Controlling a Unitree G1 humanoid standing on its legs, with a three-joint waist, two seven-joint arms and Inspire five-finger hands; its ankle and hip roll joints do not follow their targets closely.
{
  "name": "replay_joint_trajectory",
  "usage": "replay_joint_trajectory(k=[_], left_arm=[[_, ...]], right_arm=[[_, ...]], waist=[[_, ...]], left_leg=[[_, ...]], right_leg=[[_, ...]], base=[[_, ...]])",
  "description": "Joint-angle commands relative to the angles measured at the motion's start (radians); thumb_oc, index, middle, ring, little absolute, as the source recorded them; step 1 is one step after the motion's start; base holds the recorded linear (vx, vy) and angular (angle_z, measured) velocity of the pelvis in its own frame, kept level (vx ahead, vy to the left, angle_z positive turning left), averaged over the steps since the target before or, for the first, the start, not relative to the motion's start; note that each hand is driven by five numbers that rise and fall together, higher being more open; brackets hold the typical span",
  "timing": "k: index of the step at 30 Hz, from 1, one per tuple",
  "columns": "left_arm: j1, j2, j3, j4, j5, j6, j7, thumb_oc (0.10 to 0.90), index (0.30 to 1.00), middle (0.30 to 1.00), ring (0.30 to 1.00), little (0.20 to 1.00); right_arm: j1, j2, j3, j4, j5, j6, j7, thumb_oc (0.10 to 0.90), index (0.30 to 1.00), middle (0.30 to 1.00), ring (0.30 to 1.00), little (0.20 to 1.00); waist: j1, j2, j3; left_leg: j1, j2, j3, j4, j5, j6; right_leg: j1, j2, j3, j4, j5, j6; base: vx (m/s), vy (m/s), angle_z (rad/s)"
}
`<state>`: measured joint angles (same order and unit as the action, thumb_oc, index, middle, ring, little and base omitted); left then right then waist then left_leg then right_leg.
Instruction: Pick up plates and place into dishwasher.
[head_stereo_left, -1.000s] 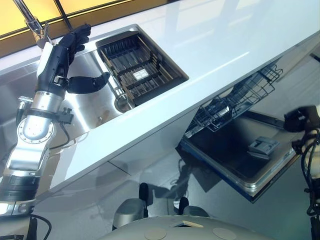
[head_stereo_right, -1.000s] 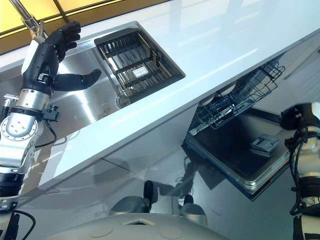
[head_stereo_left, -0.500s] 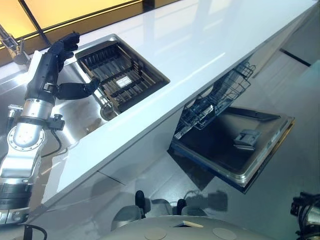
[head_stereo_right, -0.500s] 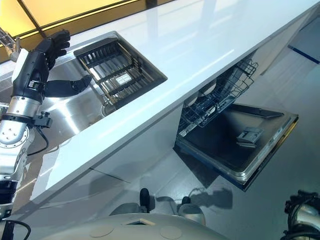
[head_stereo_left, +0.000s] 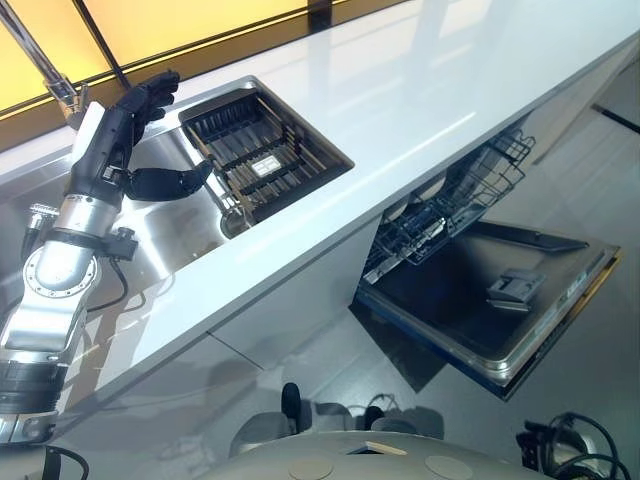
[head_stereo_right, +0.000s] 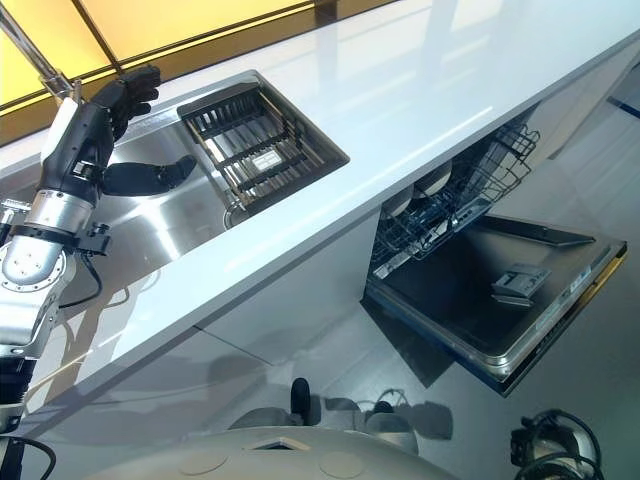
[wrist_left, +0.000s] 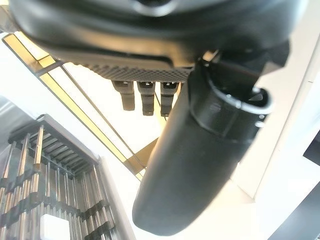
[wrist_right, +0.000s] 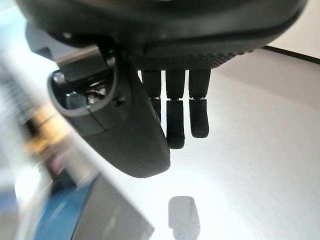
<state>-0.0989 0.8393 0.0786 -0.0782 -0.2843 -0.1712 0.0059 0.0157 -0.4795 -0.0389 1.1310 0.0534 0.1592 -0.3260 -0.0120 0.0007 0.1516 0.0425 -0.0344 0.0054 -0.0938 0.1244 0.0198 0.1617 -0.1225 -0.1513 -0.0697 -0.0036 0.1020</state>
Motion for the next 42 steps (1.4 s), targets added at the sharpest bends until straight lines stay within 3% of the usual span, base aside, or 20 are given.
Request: replay_joint_trajectory(k=[1, 8, 10, 14, 17, 19, 23, 30, 35, 42], left_arm=[[-0.197, 0.036, 0.035, -0.035, -0.028, -0.051, 0.055, 0.800, 0.900, 0.900, 0.900, 0.900], [-0.343, 0.056, -0.032, 0.004, -0.029, -0.058, 0.134, 0.800, 0.900, 0.900, 0.900, 0.900], [-0.389, 0.052, -0.061, 0.025, -0.023, -0.077, 0.165, 0.800, 0.900, 0.900, 0.900, 0.900], [-0.468, 0.032, -0.116, 0.051, 0.001, -0.108, 0.213, 0.800, 0.900, 0.900, 0.900, 0.900], [-0.516, 0.020, -0.148, 0.062, 0.016, -0.105, 0.242, 0.800, 0.900, 0.900, 0.900, 0.900], [-0.507, 0.016, -0.149, 0.051, 0.027, -0.094, 0.258, 0.800, 0.900, 0.900, 0.900, 0.900], [-0.460, -0.011, -0.137, 0.028, 0.045, -0.062, 0.279, 0.800, 0.900, 0.900, 0.900, 0.900], [-0.375, -0.034, -0.104, 0.008, 0.041, -0.047, 0.265, 0.800, 0.900, 0.900, 0.900, 0.900], [-0.352, -0.045, -0.114, 0.019, 0.023, -0.054, 0.224, 0.800, 0.900, 0.900, 0.900, 0.900], [-0.288, -0.082, -0.099, -0.030, 0.016, -0.032, 0.175, 0.800, 0.900, 0.900, 0.900, 0.900]], right_arm=[[-0.084, -0.069, 0.039, 0.002, -0.045, -0.014, -0.051, 0.100, 0.300, 0.300, 0.300, 0.200], [-0.230, -0.093, 0.130, 0.079, -0.013, -0.006, -0.017, 0.100, 0.300, 0.300, 0.300, 0.200], [-0.284, -0.113, 0.153, 0.075, 0.005, -0.021, -0.003, 0.100, 0.300, 0.300, 0.300, 0.200], [-0.407, -0.145, 0.197, 0.025, 0.061, -0.135, 0.020, 0.100, 0.300, 0.300, 0.300, 0.200], [-0.479, -0.151, 0.255, -0.108, 0.032, -0.191, -0.018, 0.100, 0.300, 0.300, 0.300, 0.200], [-0.486, -0.159, 0.289, -0.276, 0.012, -0.177, -0.049, 0.100, 0.300, 0.300, 0.300, 0.200], [-0.500, -0.147, 0.310, -0.572, -0.089, -0.236, -0.072, 0.100, 0.300, 0.300, 0.300, 0.200], [-0.554, -0.123, 0.290, -0.995, -0.173, -0.321, 0.012, 0.100, 0.300, 0.300, 0.300, 0.200], [-0.629, -0.137, 0.299, -1.125, -0.170, -0.369, 0.064, 0.100, 0.300, 0.300, 0.300, 0.200], [-0.589, -0.167, 0.275, -1.204, -0.180, -0.338, 0.132, 0.100, 0.300, 0.300, 0.300, 0.200]], waist=[[0.053, 0.033, 0.011], [0.078, 0.104, 0.124], [0.078, 0.136, 0.161], [0.076, 0.197, 0.213], [0.065, 0.213, 0.225], [0.055, 0.209, 0.222], [0.038, 0.186, 0.199], [0.038, 0.124, 0.139], [0.058, 0.076, 0.077], [0.091, 0.026, 0.004]], left_leg=[[0.041, -0.020, 0.019, 0.030, -0.139, 0.018], [-0.068, -0.041, -0.018, 0.084, -0.108, 0.021], [-0.105, -0.051, -0.027, 0.112, -0.098, 0.016], [-0.153, -0.062, -0.039, 0.144, -0.084, 0.007], [-0.157, -0.064, -0.037, 0.140, -0.079, 0.001], [-0.146, -0.061, -0.032, 0.134, -0.083, -0.002], [-0.107, -0.056, -0.020, 0.118, -0.096, -0.005], [-0.041, -0.054, -0.009, 0.095, -0.119, -0.002], [-0.007, -0.051, -0.006, 0.090, -0.133, -0.004], [0.032, -0.050, -0.016, 0.071, -0.143, -0.003]], right_leg=[[-0.153, 0.012, 0.011, 0.203, -0.032, 0.027], [-0.248, -0.016, 0.000, 0.312, -0.053, 0.009], [-0.277, -0.027, -0.002, 0.350, -0.065, -0.001], [-0.322, -0.039, 0.005, 0.409, -0.097, -0.025], [-0.334, -0.040, 0.009, 0.420, -0.108, -0.033], [-0.331, -0.041, 0.009, 0.418, -0.108, -0.033], [-0.300, -0.038, 0.002, 0.380, -0.103, -0.030], [-0.227, -0.024, -0.019, 0.287, -0.076, -0.020], [-0.169, -0.016, -0.041, 0.210, -0.046, -0.015], [-0.093, -0.001, -0.057, 0.124, -0.023, -0.015]], base=[[-0.11, -0.150, 0.09], [-0.21, -0.128, 0.23], [-0.23, -0.023, 0.06], [-0.19, 0.019, 0.06], [-0.08, 0.041, 0.08], [0.01, 0.058, -0.01], [0.07, 0.068, -0.29], [0.12, 0.065, -0.54], [0.15, 0.050, -0.48], [0.12, 0.032, 0.07]])
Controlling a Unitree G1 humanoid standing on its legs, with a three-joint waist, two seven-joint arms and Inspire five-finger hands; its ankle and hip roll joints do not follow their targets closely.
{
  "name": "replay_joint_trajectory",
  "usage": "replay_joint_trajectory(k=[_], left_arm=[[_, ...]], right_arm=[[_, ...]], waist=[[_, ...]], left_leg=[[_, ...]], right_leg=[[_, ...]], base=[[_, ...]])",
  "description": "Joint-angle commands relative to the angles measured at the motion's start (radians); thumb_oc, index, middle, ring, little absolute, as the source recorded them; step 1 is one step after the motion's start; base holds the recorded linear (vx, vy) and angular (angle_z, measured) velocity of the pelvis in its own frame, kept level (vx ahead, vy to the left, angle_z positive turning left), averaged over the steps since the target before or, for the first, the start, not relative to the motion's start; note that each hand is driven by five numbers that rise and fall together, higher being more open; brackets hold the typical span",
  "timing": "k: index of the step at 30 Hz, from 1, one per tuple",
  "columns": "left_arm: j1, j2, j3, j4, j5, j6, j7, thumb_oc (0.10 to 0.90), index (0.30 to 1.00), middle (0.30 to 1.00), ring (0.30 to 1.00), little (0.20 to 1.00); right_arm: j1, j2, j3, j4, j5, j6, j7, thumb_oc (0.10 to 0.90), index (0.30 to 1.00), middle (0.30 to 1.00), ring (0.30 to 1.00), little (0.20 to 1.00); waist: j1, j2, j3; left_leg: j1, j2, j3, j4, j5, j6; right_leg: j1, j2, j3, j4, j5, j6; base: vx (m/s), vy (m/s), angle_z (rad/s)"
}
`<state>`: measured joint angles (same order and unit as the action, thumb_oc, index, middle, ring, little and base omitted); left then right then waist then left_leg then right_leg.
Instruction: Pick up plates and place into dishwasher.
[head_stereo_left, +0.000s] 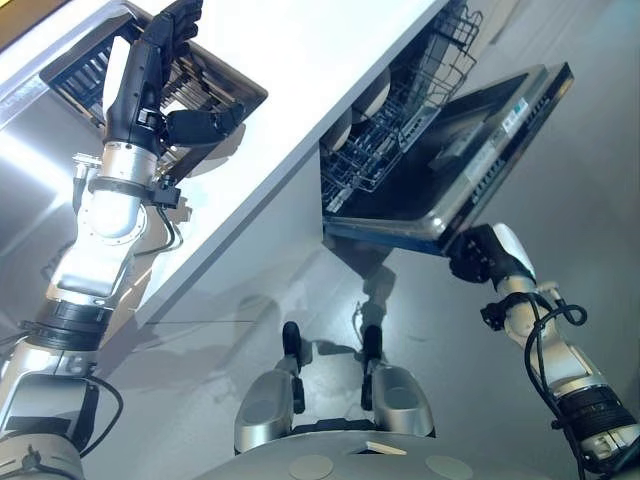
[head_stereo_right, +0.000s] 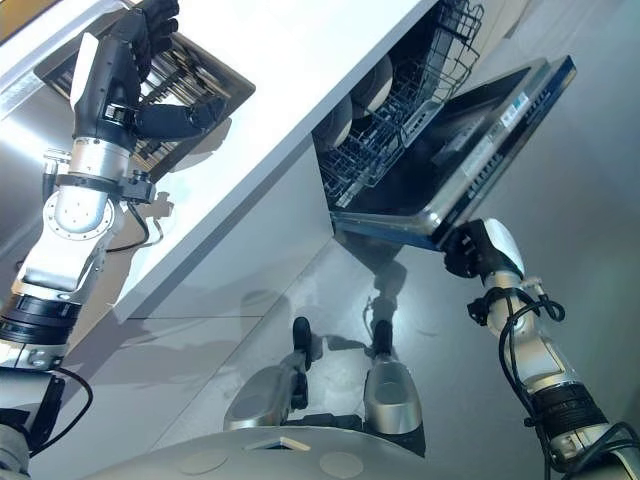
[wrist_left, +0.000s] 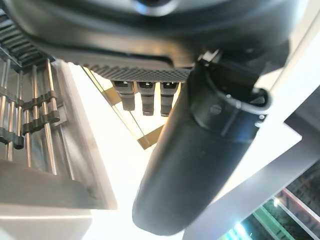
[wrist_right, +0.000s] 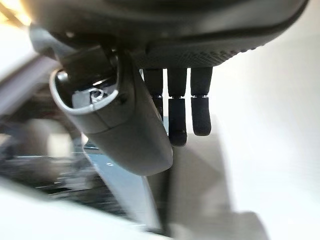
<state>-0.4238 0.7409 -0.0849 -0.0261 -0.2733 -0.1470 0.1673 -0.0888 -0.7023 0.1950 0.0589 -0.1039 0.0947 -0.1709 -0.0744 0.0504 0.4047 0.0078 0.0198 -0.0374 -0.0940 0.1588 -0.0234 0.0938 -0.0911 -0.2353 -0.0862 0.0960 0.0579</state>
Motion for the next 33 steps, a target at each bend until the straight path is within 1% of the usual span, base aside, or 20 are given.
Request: replay_joint_trajectory(k=[1, 8, 10, 13, 17, 20, 21, 23, 25, 26, 27, 28, 29, 31, 33], left_arm=[[0.042, 0.013, 0.063, -0.083, 0.004, -0.055, 0.010, 0.800, 0.900, 0.900, 0.900, 0.900], [0.071, -0.018, 0.060, -0.084, 0.026, -0.058, -0.005, 0.800, 0.900, 0.900, 0.900, 0.900], [0.078, -0.020, 0.064, -0.080, 0.025, -0.064, -0.007, 0.800, 0.900, 0.900, 0.900, 0.900], [0.098, -0.022, 0.079, -0.082, 0.025, -0.069, -0.021, 0.800, 0.900, 0.900, 0.900, 0.900], [0.144, -0.025, 0.106, -0.089, 0.046, -0.089, -0.026, 0.800, 0.900, 0.900, 0.900, 0.900], [0.206, -0.026, 0.150, -0.095, 0.064, -0.118, -0.035, 0.800, 0.900, 0.900, 0.900, 0.900], [0.210, -0.026, 0.152, -0.097, 0.064, -0.118, -0.035, 0.800, 0.900, 0.900, 0.900, 0.900], [0.249, -0.031, 0.181, -0.108, 0.073, -0.130, -0.035, 0.800, 0.900, 0.900, 0.900, 0.900], [0.311, -0.039, 0.235, -0.124, 0.076, -0.148, -0.038, 0.800, 0.900, 0.900, 0.900, 0.900], [0.334, -0.046, 0.256, -0.119, 0.079, -0.161, -0.040, 0.800, 0.900, 0.900, 0.900, 0.900], [0.371, -0.050, 0.297, -0.111, 0.079, -0.180, -0.044, 0.800, 0.900, 0.900, 0.900, 0.900], [0.380, -0.051, 0.305, -0.109, 0.082, -0.184, -0.042, 0.800, 0.900, 0.900, 0.900, 0.900], [0.408, -0.053, 0.334, -0.102, 0.086, -0.195, -0.043, 0.800, 0.900, 0.900, 0.900, 0.900], [0.442, -0.052, 0.368, -0.094, 0.085, -0.199, -0.034, 0.800, 0.900, 0.900, 0.900, 0.900], [0.469, -0.050, 0.396, -0.076, 0.090, -0.201, -0.016, 0.800, 0.900, 0.900, 0.900, 0.900]], right_arm=[[-0.480, 0.054, 0.040, -0.136, -0.018, -0.269, -0.020, 0.100, 0.300, 0.300, 0.300, 0.200], [-0.447, 0.070, 0.041, -0.136, -0.012, -0.249, -0.004, 0.100, 0.300, 0.300, 0.300, 0.200], [-0.435, 0.072, 0.039, -0.132, -0.015, -0.241, -0.001, 0.100, 0.300, 0.300, 0.300, 0.200], [-0.391, 0.072, 0.022, -0.130, -0.029, -0.212, -0.011, 0.100, 0.300, 0.300, 0.300, 0.200], [-0.302, 0.068, -0.035, -0.123, -0.015, -0.186, -0.046, 0.100, 0.300, 0.300, 0.300, 0.200], [-0.170, 0.077, -0.124, -0.112, -0.005, -0.197, -0.092, 0.100, 0.300, 0.300, 0.300, 0.200], [-0.163, 0.078, -0.128, -0.114, -0.003, -0.196, -0.095, 0.100, 0.300, 0.300, 0.300, 0.200], [-0.083, 0.089, -0.184, -0.114, 0.009, -0.221, -0.133, 0.100, 0.300, 0.300, 0.300, 0.200], [0.014, 0.126, -0.274, -0.122, 0.009, -0.265, -0.204, 0.100, 0.300, 0.300, 0.300, 0.200], [0.050, 0.148, -0.315, -0.117, 0.002, -0.280, -0.248, 0.100, 0.300, 0.300, 0.300, 0.200], [0.111, 0.176, -0.393, -0.097, -0.024, -0.312, -0.330, 0.100, 0.300, 0.300, 0.300, 0.200], [0.125, 0.182, -0.408, -0.092, -0.028, -0.304, -0.364, 0.100, 0.300, 0.300, 0.300, 0.200], [0.168, 0.204, -0.461, -0.062, -0.050, -0.317, -0.421, 0.100, 0.300, 0.300, 0.300, 0.200], [0.222, 0.225, -0.516, -0.023, -0.052, -0.320, -0.501, 0.100, 0.300, 0.300, 0.300, 0.200], [0.258, 0.249, -0.552, 0.019, 0.001, -0.357, -0.572, 0.100, 0.300, 0.300, 0.300, 0.200]], waist=[[0.156, -0.029, -0.256], [0.171, -0.051, -0.290], [0.173, -0.053, -0.295], [0.174, -0.056, -0.304], [0.167, -0.057, -0.310], [0.151, -0.054, -0.314], [0.151, -0.054, -0.315], [0.140, -0.052, -0.318], [0.117, -0.051, -0.319], [0.106, -0.051, -0.320], [0.087, -0.050, -0.319], [0.083, -0.050, -0.320], [0.071, -0.049, -0.320], [0.054, -0.047, -0.319], [0.040, -0.045, -0.319]], left_leg=[[0.071, -0.103, 0.024, 0.067, -0.178, 0.040], [0.089, -0.104, 0.019, 0.049, -0.174, 0.044], [0.094, -0.105, 0.017, 0.045, -0.175, 0.046], [0.101, -0.106, 0.014, 0.039, -0.176, 0.049], [0.108, -0.106, 0.014, 0.031, -0.174, 0.052], [0.114, -0.103, 0.022, 0.024, -0.175, 0.054], [0.114, -0.103, 0.022, 0.024, -0.175, 0.054], [0.117, -0.100, 0.028, 0.020, -0.174, 0.055], [0.123, -0.096, 0.041, 0.016, -0.175, 0.055], [0.125, -0.095, 0.047, 0.013, -0.175, 0.054], [0.127, -0.094, 0.060, 0.009, -0.177, 0.053], [0.127, -0.093, 0.064, 0.009, -0.177, 0.052], [0.129, -0.092, 0.074, 0.008, -0.179, 0.052], [0.130, -0.092, 0.085, 0.007, -0.180, 0.053], [0.132, -0.091, 0.097, 0.007, -0.183, 0.054]], right_leg=[[-0.018, -0.030, 0.026, 0.135, -0.122, 0.029], [0.007, -0.031, 0.025, 0.111, -0.109, 0.033], [0.012, -0.032, 0.024, 0.110, -0.110, 0.034], [0.014, -0.032, 0.025, 0.115, -0.115, 0.036], [0.015, -0.029, 0.028, 0.118, -0.117, 0.039], [0.013, -0.027, 0.038, 0.119, -0.116, 0.044], [0.013, -0.027, 0.039, 0.118, -0.116, 0.044], [0.011, -0.024, 0.047, 0.116, -0.114, 0.046], [0.010, -0.019, 0.059, 0.111, -0.111, 0.050], [0.009, -0.016, 0.065, 0.108, -0.108, 0.051], [0.006, -0.013, 0.075, 0.102, -0.104, 0.056], [0.005, -0.011, 0.078, 0.100, -0.102, 0.058], [0.002, -0.009, 0.086, 0.096, -0.098, 0.061], [-0.002, -0.006, 0.096, 0.092, -0.094, 0.063], [-0.006, -0.002, 0.108, 0.090, -0.092, 0.064]], base=[[0.11, 0.043, 0.21], [0.06, 0.050, 0.47], [0.07, 0.053, 0.57], [0.06, 0.060, 0.43], [0.03, 0.056, 0.44], [0.01, 0.062, 0.22], [0.00, 0.058, 0.07], [0.00, 0.055, -0.04], [0.00, 0.065, -0.10], [-0.01, 0.073, -0.10], [-0.01, 0.062, -0.10], [-0.02, 0.061, -0.14], [-0.01, 0.045, -0.20], [-0.01, 0.043, -0.28], [-0.01, 0.033, -0.15]])
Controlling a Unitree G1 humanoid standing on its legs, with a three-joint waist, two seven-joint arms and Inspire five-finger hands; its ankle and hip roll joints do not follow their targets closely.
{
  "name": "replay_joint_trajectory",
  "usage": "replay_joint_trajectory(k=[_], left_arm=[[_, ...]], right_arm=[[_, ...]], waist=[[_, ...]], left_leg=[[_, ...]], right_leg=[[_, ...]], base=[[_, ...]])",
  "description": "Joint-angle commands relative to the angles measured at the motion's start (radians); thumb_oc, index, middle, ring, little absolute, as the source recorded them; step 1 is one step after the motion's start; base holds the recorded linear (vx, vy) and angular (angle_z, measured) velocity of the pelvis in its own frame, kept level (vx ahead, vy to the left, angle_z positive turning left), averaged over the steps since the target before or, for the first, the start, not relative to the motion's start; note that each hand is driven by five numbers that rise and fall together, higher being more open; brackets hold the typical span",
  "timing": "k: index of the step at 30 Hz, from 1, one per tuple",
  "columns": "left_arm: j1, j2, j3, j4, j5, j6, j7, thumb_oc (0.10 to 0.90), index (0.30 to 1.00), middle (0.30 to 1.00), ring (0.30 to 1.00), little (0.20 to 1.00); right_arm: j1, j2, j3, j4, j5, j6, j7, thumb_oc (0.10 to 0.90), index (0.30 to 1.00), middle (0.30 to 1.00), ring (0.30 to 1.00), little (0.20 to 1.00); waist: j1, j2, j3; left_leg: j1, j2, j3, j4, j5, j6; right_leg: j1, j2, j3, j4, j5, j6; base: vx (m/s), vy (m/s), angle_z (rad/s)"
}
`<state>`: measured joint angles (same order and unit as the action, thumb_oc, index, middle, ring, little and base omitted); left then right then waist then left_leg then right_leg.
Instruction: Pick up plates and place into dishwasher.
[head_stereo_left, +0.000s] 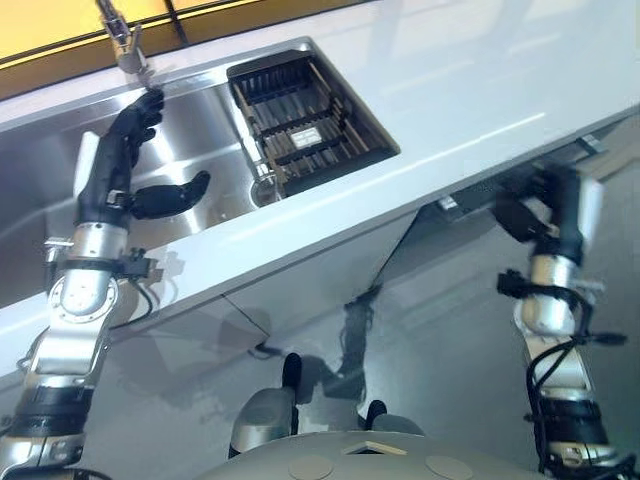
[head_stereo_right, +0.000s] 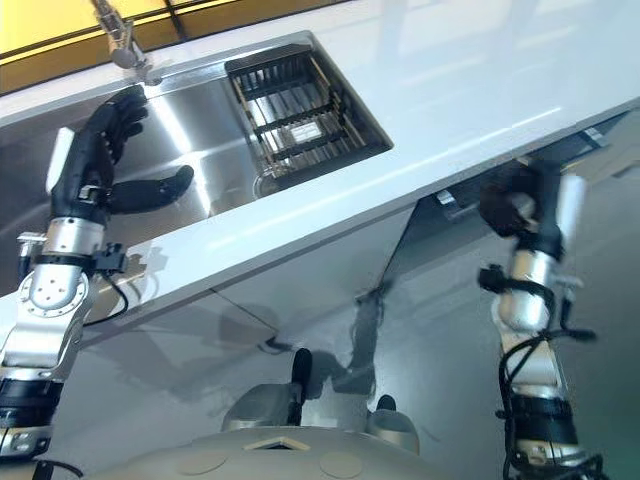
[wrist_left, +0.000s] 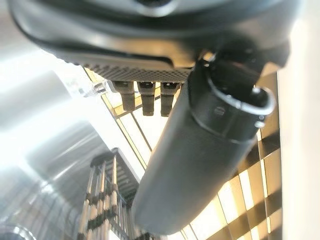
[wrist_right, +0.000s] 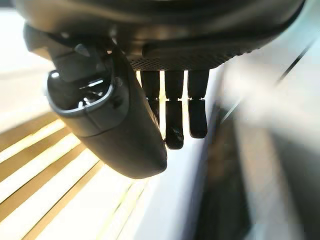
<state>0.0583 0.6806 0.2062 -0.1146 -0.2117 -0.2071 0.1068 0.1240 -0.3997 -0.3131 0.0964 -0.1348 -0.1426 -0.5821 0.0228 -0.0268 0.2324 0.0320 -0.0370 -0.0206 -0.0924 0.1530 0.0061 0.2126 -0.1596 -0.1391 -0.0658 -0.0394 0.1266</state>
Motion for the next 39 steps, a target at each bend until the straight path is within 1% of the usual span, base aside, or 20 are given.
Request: replay_joint_trajectory(k=[1, 3, 6, 8, 9, 10, 11, 12, 13, 14, 15, 16, 17, 18, 20, 23, 25, 29, 33, 39], left_arm=[[-0.009, 0.011, 0.111, 0.019, 0.020, -0.139, 0.050, 0.800, 0.900, 0.900, 0.900, 0.900], [-0.001, 0.009, 0.123, 0.061, 0.014, -0.151, 0.062, 0.800, 0.900, 0.900, 0.900, 0.900], [-0.020, 0.018, 0.106, 0.111, -0.004, -0.145, 0.082, 0.800, 0.900, 0.900, 0.900, 0.900], [-0.035, 0.020, 0.093, 0.123, -0.012, -0.130, 0.089, 0.800, 0.900, 0.900, 0.900, 0.900], [-0.040, 0.022, 0.089, 0.125, -0.011, -0.124, 0.092, 0.800, 0.900, 0.900, 0.900, 0.900], [-0.044, 0.026, 0.086, 0.130, -0.014, -0.122, 0.094, 0.800, 0.900, 0.900, 0.900, 0.900], [-0.054, 0.029, 0.077, 0.139, -0.024, -0.114, 0.096, 0.800, 0.900, 0.900, 0.900, 0.900], [-0.060, 0.028, 0.071, 0.150, -0.031, -0.115, 0.093, 0.800, 0.900, 0.900, 0.900, 0.900], [-0.062, 0.028, 0.070, 0.154, -0.035, -0.114, 0.091, 0.800, 0.900, 0.900, 0.900, 0.900], [-0.072, 0.021, 0.062, 0.157, -0.039, -0.106, 0.089, 0.800, 0.900, 0.900, 0.900, 0.900], [-0.079, 0.014, 0.056, 0.161, -0.041, -0.102, 0.087, 0.800, 0.900, 0.900, 0.900, 0.900], [-0.093, 0.007, 0.048, 0.167, -0.050, -0.092, 0.086, 0.800, 0.900, 0.900, 0.900, 0.900], [-0.096, 0.005, 0.045, 0.168, -0.053, -0.092, 0.087, 0.800, 0.900, 0.900, 0.900, 0.900], [-0.113, -0.022, 0.028, 0.187, -0.055, -0.096, 0.084, 0.800, 0.900, 0.900, 0.900, 0.900], [-0.135, -0.043, 0.008, 0.210, -0.048, -0.099, 0.075, 0.800, 0.900, 0.900, 0.900, 0.900], [-0.165, -0.072, -0.034, 0.204, -0.041, -0.076, 0.069, 0.800, 0.900, 0.900, 0.900, 0.900], [-0.180, -0.079, -0.056, 0.201, -0.061, -0.069, 0.054, 0.800, 0.900, 0.900, 0.900, 0.900], [-0.175, -0.094, -0.067, 0.185, -0.065, -0.060, 0.041, 0.800, 0.900, 0.900, 0.900, 0.900], [-0.164, -0.117, -0.068, 0.169, -0.084, -0.022, 0.051, 0.800, 0.900, 0.900, 0.900, 0.900], [-0.153, -0.137, -0.076, 0.160, -0.064, -0.019, 0.044, 0.800, 0.900, 0.900, 0.900, 0.900]], right_arm=[[0.052, -0.046, -0.051, -0.009, 0.058, -0.130, -0.196, 0.100, 0.300, 0.300, 0.300, 0.200], [0.057, -0.010, -0.071, 0.056, 0.096, -0.188, -0.280, 0.100, 0.300, 0.300, 0.300, 0.200], [0.034, 0.028, -0.071, 0.192, 0.157, -0.219, -0.363, 0.100, 0.300, 0.300, 0.300, 0.200], [0.030, 0.042, -0.050, 0.260, 0.185, -0.204, -0.351, 0.100, 0.300, 0.300, 0.300, 0.200], [0.029, 0.045, -0.044, 0.278, 0.206, -0.174, -0.316, 0.100, 0.300, 0.300, 0.300, 0.200], [0.026, 0.041, -0.032, 0.309, 0.221, -0.179, -0.304, 0.100, 0.300, 0.300, 0.300, 0.200], [0.026, 0.045, 0.004, 0.360, 0.255, -0.136, -0.244, 0.100, 0.300, 0.300, 0.300, 0.200], [0.028, 0.049, 0.034, 0.443, 0.320, -0.103, -0.160, 0.701, 0.815, 0.815, 0.815, 0.801], [0.026, 0.049, 0.041, 0.461, 0.374, -0.080, -0.108, 0.800, 0.900, 0.900, 0.900, 0.900], [0.026, 0.055, 0.071, 0.517, 0.444, -0.038, -0.006, 0.800, 0.900, 0.900, 0.900, 0.900], [0.027, 0.062, 0.092, 0.563, 0.471, 0.025, 0.085, 0.800, 0.900, 0.900, 0.900, 0.900], [0.022, 0.058, 0.110, 0.640, 0.554, 0.043, 0.205, 0.800, 0.900, 0.900, 0.900, 0.900], [0.019, 0.056, 0.112, 0.655, 0.572, 0.041, 0.224, 0.800, 0.900, 0.900, 0.900, 0.900], [0.012, 0.068, 0.138, 0.720, 0.606, 0.114, 0.367, 0.800, 0.900, 0.900, 0.900, 0.900], [0.001, 0.066, 0.175, 0.827, 0.554, 0.115, 0.429, 0.800, 0.900, 0.900, 0.900, 0.900], [-0.031, 0.068, 0.234, 0.961, 0.470, 0.131, 0.495, 0.800, 0.900, 0.900, 0.900, 0.900], [-0.053, 0.069, 0.278, 1.015, 0.435, 0.136, 0.490, 0.800, 0.900, 0.900, 0.900, 0.900], [-0.062, 0.077, 0.316, 1.037, 0.359, 0.136, 0.497, 0.800, 0.900, 0.900, 0.900, 0.900], [-0.051, 0.095, 0.390, 1.041, 0.269, 0.144, 0.504, 0.800, 0.900, 0.900, 0.900, 0.900], [-0.034, 0.121, 0.419, 1.054, 0.238, 0.139, 0.519, 0.800, 0.900, 0.900, 0.900, 0.900]], waist=[[-0.060, 0.033, -0.146], [-0.067, 0.038, -0.148], [-0.066, 0.047, -0.149], [-0.062, 0.050, -0.149], [-0.060, 0.050, -0.148], [-0.059, 0.051, -0.148], [-0.054, 0.051, -0.147], [-0.050, 0.048, -0.147], [-0.049, 0.047, -0.147], [-0.044, 0.043, -0.146], [-0.040, 0.040, -0.147], [-0.034, 0.034, -0.147], [-0.033, 0.033, -0.147], [-0.025, 0.026, -0.146], [-0.017, 0.018, -0.148], [-0.002, 0.015, -0.147], [0.007, 0.016, -0.145], [0.014, 0.018, -0.143], [0.020, 0.021, -0.140], [0.019, 0.027, -0.136]], left_leg=[[0.108, -0.034, 0.083, 0.005, -0.177, 0.024], [0.108, -0.034, 0.093, 0.005, -0.177, 0.023], [0.106, -0.034, 0.096, 0.005, -0.178, 0.022], [0.104, -0.035, 0.094, 0.005, -0.177, 0.021], [0.104, -0.035, 0.094, 0.006, -0.177, 0.020], [0.103, -0.035, 0.094, 0.005, -0.177, 0.020], [0.100, -0.035, 0.092, 0.005, -0.175, 0.020], [0.098, -0.035, 0.092, 0.005, -0.175, 0.018], [0.098, -0.035, 0.093, 0.005, -0.175, 0.017], [0.097, -0.035, 0.089, 0.005, -0.175, 0.017], [0.102, -0.035, 0.084, 0.005, -0.185, 0.016], [0.102, -0.035, 0.082, 0.005, -0.185, 0.016], [0.103, -0.035, 0.080, 0.005, -0.185, 0.016], [0.103, -0.034, 0.071, 0.005, -0.185, 0.017], [0.104, -0.033, 0.064, 0.005, -0.187, 0.018], [0.108, -0.033, 0.056, 0.005, -0.190, 0.020], [0.110, -0.033, 0.053, 0.005, -0.191, 0.020], [0.110, -0.033, 0.050, 0.005, -0.190, 0.020], [0.108, -0.033, 0.043, 0.005, -0.187, 0.019], [0.109, -0.034, 0.040, 0.005, -0.186, 0.019]], right_leg=[[-0.126, 0.067, 0.016, 0.069, 0.044, -0.005], [-0.129, 0.069, 0.024, 0.068, 0.046, -0.004], [-0.135, 0.070, 0.026, 0.071, 0.047, -0.003], [-0.137, 0.069, 0.023, 0.073, 0.048, -0.003], [-0.138, 0.069, 0.022, 0.074, 0.048, -0.003], [-0.138, 0.068, 0.021, 0.073, 0.049, -0.003], [-0.139, 0.066, 0.014, 0.073, 0.049, -0.004], [-0.140, 0.064, 0.009, 0.072, 0.051, -0.004], [-0.140, 0.063, 0.006, 0.071, 0.052, -0.004], [-0.138, 0.063, 0.000, 0.070, 0.051, -0.006], [-0.132, 0.063, -0.004, 0.070, 0.041, -0.005], [-0.129, 0.062, -0.010, 0.069, 0.041, -0.007], [-0.128, 0.062, -0.012, 0.069, 0.040, -0.008], [-0.129, 0.064, -0.017, 0.075, 0.037, -0.011], [-0.124, 0.066, -0.021, 0.074, 0.035, -0.015], [-0.118, 0.068, -0.028, 0.071, 0.037, -0.018], [-0.112, 0.069, -0.033, 0.065, 0.040, -0.020], [-0.107, 0.070, -0.038, 0.058, 0.044, -0.020], [-0.105, 0.070, -0.044, 0.061, 0.042, -0.020], [-0.103, 0.072, -0.047, 0.064, 0.038, -0.022]], base=[[-0.01, 0.033, -0.23], [-0.01, 0.038, -0.32], [-0.01, 0.036, -0.30], [-0.01, 0.016, -0.07], [-0.02, 0.010, -0.03], [0.00, 0.000, 0.00], [-0.04, 0.003, 0.00], [-0.04, 0.000, 0.02], [-0.03, -0.012, 0.04], [0.01, -0.017, 0.09], [0.01, -0.034, 0.11], [0.02, -0.029, 0.09], [-0.02, -0.046, 0.06], [-0.01, -0.040, 0.05], [0.00, -0.044, 0.06], [0.00, -0.021, 0.17], [-0.02, -0.008, 0.07], [-0.01, -0.001, 0.01], [-0.02, 0.000, 0.06], [-0.02, 0.004, 0.03]])
